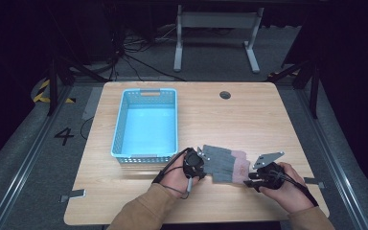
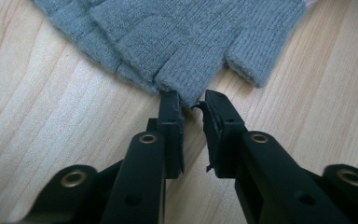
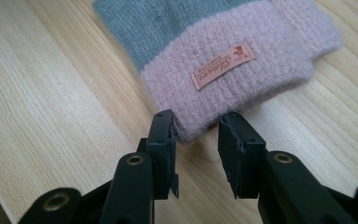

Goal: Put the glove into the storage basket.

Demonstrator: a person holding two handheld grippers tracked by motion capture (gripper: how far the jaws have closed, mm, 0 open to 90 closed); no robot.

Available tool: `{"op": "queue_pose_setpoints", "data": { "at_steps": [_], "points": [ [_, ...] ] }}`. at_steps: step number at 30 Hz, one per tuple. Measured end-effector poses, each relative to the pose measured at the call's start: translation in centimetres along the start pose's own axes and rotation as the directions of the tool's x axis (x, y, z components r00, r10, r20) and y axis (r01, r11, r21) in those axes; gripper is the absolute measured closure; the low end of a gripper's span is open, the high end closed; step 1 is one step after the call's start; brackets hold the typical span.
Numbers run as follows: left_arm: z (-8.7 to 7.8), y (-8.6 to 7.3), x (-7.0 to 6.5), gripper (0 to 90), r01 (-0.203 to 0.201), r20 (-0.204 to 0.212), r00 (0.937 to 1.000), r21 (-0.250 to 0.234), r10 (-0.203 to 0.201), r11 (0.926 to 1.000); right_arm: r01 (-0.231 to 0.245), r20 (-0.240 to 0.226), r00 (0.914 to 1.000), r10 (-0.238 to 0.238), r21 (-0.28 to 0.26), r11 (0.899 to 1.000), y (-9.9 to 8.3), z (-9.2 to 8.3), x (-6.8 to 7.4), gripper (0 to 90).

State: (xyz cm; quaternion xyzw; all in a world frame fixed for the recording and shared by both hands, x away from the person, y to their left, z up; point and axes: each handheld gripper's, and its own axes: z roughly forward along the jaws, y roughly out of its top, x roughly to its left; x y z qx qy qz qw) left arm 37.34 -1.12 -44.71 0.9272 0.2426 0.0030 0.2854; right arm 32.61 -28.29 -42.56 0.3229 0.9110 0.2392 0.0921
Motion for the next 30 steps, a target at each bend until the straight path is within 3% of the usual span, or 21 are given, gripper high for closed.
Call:
{"op": "queue_pose_setpoints", "data": {
  "at_steps": [6, 7, 9, 19, 30],
  "points": [
    [0.2, 0.2, -0.1, 87.0, -0.016, -0.017, 0.9997, 0.000, 0.016, 0.9999, 0.010, 0.000, 1.0000, -0.010, 0.008, 1.000, 0.2, 0.0, 0.2, 74.7],
    [0.2, 0.2, -0.2, 88.3, -0.023, -0.024, 0.9994, 0.005, 0.023, 0.9997, 0.010, 0.002, 1.0000, -0.010, 0.022, 1.000, 0.2, -0.1, 0.2, 83.7],
    [0.1, 0.3, -0.3, 88.6, -0.029, -0.033, 0.9991, 0.003, 0.029, 0.9996, 0.017, 0.005, 0.9998, -0.017, 0.020, 1.000, 0.3, -0.2, 0.2, 86.6],
    [-1.4, 0.3, -0.7, 89.0, -0.049, -0.048, 0.9978, -0.057, 0.046, 0.9972, 0.041, 0.055, 0.9977, -0.040, -0.027, 0.999, 0.9, -1.9, 0.6, 88.6],
    [-2.0, 0.5, -0.6, 89.0, -0.045, -0.078, 0.9963, -0.113, 0.036, 0.9926, 0.040, 0.100, 0.9945, -0.032, -0.078, 0.996, 1.8, -2.6, -0.5, 89.0]
  ]
}}
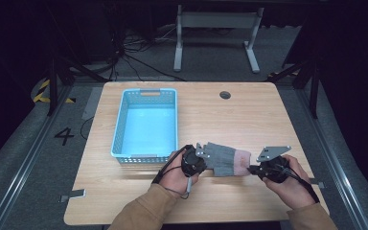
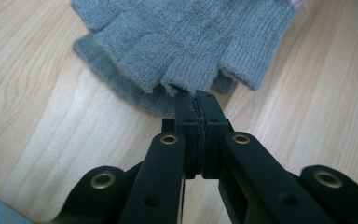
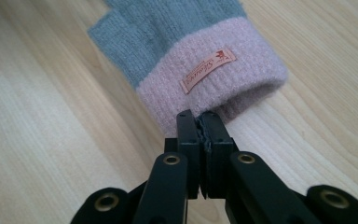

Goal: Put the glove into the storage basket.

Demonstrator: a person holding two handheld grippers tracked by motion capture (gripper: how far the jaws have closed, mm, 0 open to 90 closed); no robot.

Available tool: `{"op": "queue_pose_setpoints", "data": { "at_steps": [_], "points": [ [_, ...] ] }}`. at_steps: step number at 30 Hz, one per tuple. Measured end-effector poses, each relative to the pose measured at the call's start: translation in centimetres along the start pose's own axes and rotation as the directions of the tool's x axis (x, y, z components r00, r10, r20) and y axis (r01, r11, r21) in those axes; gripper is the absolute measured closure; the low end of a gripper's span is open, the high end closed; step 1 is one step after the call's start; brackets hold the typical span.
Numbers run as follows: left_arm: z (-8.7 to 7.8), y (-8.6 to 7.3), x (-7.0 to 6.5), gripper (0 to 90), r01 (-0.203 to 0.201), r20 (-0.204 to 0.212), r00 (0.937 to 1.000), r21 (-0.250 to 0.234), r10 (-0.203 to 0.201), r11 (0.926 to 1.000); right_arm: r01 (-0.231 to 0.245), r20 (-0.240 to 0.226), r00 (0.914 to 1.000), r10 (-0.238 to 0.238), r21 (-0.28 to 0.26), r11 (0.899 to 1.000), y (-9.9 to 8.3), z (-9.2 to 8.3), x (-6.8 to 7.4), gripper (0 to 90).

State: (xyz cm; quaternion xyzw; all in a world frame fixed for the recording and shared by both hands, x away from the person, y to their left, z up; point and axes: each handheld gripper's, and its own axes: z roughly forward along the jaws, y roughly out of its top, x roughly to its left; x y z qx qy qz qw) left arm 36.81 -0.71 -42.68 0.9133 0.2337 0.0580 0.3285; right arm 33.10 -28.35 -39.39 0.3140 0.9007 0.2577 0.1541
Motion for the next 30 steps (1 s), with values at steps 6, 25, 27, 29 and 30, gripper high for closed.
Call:
{"op": "queue_pose_setpoints", "data": {
  "at_steps": [6, 25, 27, 29, 30],
  "points": [
    [0.4, 0.1, 0.4, 89.0, 0.012, -0.009, 0.9999, -0.009, -0.012, 0.9999, -0.015, 0.000, 0.9999, 0.015, -0.007, 1.000, 0.0, 0.6, -0.9, 88.9],
    [1.7, -0.4, 0.9, 88.1, 0.038, 0.032, 0.9987, 0.061, -0.040, 0.9974, -0.049, -0.035, 0.9982, 0.049, 0.001, 0.999, -0.5, 2.6, -2.1, 87.3],
    [1.7, -0.4, 0.9, 85.0, 0.039, 0.029, 0.9987, 0.069, -0.041, 0.9968, -0.051, -0.032, 0.9982, 0.051, -0.003, 0.999, -0.5, 2.6, -2.2, 85.3],
    [1.5, -0.4, 0.8, 78.3, 0.051, 0.030, 0.9981, 0.062, -0.053, 0.9967, -0.055, -0.023, 0.9982, 0.055, -0.009, 0.998, -0.5, 2.4, -2.2, 80.7],
    [1.5, -0.4, 0.8, 75.5, 0.051, 0.030, 0.9981, 0.062, -0.053, 0.9967, -0.055, -0.023, 0.9982, 0.055, -0.009, 0.998, -0.5, 2.4, -2.2, 80.7]
  ]
}}
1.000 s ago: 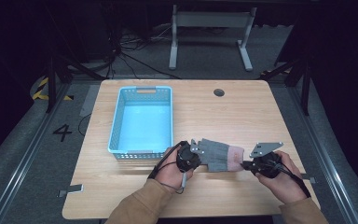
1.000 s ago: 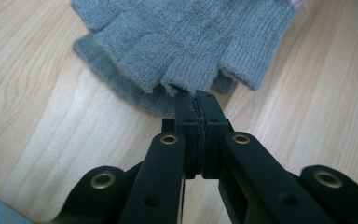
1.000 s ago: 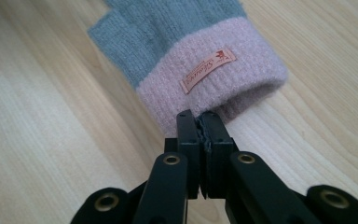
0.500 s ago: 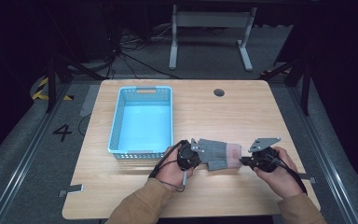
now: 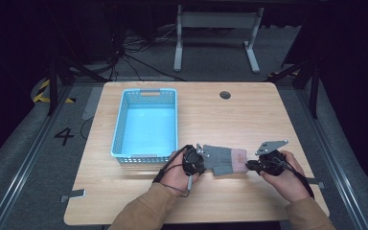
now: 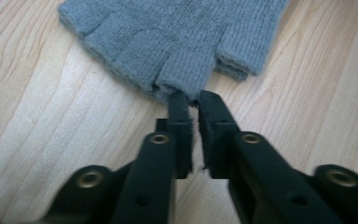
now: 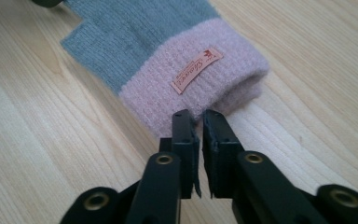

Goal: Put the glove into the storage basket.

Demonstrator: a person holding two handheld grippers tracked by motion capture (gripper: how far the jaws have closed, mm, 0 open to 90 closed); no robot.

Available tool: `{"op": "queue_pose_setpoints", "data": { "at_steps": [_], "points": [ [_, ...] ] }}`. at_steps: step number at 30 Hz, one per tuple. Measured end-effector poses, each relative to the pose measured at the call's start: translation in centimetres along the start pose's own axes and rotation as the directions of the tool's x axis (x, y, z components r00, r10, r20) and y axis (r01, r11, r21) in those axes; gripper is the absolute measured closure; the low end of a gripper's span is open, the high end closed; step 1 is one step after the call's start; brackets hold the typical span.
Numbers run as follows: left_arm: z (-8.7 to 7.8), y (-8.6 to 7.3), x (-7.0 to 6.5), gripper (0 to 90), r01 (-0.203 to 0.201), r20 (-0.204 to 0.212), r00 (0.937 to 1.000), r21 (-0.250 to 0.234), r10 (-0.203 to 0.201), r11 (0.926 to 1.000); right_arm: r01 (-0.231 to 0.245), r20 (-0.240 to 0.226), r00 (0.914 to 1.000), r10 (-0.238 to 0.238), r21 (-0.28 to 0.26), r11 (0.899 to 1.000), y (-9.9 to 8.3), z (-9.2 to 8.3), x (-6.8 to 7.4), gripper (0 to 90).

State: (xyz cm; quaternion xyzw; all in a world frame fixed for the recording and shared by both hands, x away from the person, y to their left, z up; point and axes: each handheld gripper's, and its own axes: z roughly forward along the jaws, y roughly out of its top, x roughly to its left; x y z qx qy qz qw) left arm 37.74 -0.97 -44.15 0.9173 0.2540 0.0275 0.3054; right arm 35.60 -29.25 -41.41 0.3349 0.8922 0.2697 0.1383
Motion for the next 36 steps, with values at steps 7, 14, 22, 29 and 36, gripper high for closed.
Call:
{"op": "queue_pose_setpoints", "data": {
  "at_steps": [7, 14, 22, 29, 36],
  "points": [
    [-0.5, -0.1, 0.1, 56.9, -0.011, -0.033, 0.9994, -0.024, 0.010, 0.9996, -0.021, 0.026, 0.9994, 0.022, -0.037, 0.999, -0.1, -0.9, 0.0, 71.0],
    [-1.3, -0.1, 0.4, 51.6, 0.017, -0.028, 0.9994, -0.061, -0.019, 0.9980, -0.068, 0.052, 0.9960, 0.072, -0.084, 0.994, -0.7, -1.7, -1.0, 63.5],
    [-2.5, 0.6, -0.1, 45.4, 0.007, -0.004, 1.0000, -0.110, -0.008, 0.9939, -0.145, 0.022, 0.9884, 0.151, -0.163, 0.976, -2.3, -1.6, -1.8, 60.7],
    [-2.8, 1.0, -0.7, 38.5, 0.004, -0.001, 1.0000, -0.128, -0.004, 0.9917, -0.143, 0.027, 0.9880, 0.152, -0.211, 0.967, -4.3, -1.9, -2.1, 54.3],
    [-3.1, 2.2, -0.8, 39.9, -0.010, -0.019, 0.9998, -0.120, 0.008, 0.9927, -0.193, 0.005, 0.9801, 0.199, -0.226, 0.955, -5.2, -1.9, -2.7, 43.1]
  ]
}}
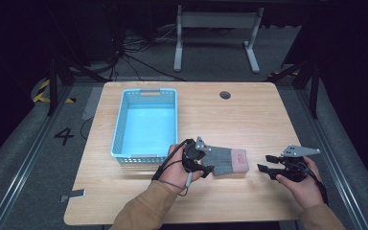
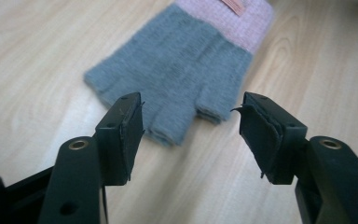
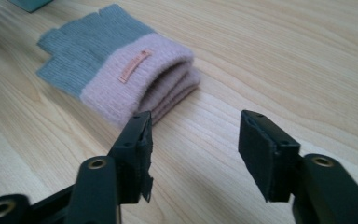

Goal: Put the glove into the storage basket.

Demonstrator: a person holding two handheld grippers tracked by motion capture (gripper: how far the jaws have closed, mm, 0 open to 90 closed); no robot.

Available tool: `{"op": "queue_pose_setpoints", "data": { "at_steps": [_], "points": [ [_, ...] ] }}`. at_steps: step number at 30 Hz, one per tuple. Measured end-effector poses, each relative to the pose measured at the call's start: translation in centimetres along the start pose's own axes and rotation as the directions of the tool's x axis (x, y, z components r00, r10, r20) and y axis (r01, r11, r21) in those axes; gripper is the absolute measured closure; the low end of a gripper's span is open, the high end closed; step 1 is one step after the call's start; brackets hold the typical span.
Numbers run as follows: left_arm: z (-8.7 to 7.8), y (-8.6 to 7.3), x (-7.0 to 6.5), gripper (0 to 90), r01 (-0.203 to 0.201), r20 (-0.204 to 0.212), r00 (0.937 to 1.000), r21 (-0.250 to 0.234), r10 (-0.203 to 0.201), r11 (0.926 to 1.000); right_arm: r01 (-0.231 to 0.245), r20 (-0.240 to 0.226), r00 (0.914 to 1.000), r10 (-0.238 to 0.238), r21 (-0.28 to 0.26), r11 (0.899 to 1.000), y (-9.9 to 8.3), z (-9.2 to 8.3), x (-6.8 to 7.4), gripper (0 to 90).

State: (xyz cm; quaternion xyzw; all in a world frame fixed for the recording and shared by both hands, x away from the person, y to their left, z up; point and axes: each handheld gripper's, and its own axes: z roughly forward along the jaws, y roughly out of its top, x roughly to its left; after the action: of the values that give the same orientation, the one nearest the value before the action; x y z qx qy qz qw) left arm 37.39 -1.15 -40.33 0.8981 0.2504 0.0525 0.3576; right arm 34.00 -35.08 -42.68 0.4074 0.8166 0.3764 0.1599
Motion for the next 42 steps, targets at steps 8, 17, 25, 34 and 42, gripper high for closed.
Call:
{"op": "queue_pose_setpoints", "data": {
  "at_steps": [8, 17, 25, 34, 42],
  "points": [
    [0.8, 2.0, 0.3, 29.9, -0.025, 0.023, 0.9994, 0.044, 0.024, 0.9987, -0.031, 0.001, 0.9995, 0.031, 0.033, 0.999, -0.4, 0.4, -1.0, 29.7],
    [2.6, 3.0, 1.3, 28.7, -0.026, 0.127, 0.9917, 0.029, 0.022, 0.9993, -0.030, 0.007, 0.9995, 0.030, -0.012, 0.999, -0.1, -0.2, -0.8, 27.7],
    [4.4, 3.5, 1.7, 26.8, -0.084, 0.144, 0.9865, 0.040, 0.077, 0.9956, -0.045, -0.003, 0.9990, 0.045, -0.022, 0.999, -0.1, -0.4, -1.1, 29.7],
    [6.1, 3.8, 2.1, 26.9, -0.110, 0.179, 0.9789, 0.053, 0.099, 0.9925, -0.061, -0.037, 0.9975, 0.060, -0.038, 0.997, -0.1, -0.6, -1.2, 31.4],
    [7.2, 3.7, 2.0, 26.6, -0.138, 0.144, 0.9818, 0.091, 0.124, 0.9863, -0.062, -0.058, 0.9965, 0.060, -0.029, 0.998, -0.2, -0.4, -1.1, 31.2]
  ]
}}
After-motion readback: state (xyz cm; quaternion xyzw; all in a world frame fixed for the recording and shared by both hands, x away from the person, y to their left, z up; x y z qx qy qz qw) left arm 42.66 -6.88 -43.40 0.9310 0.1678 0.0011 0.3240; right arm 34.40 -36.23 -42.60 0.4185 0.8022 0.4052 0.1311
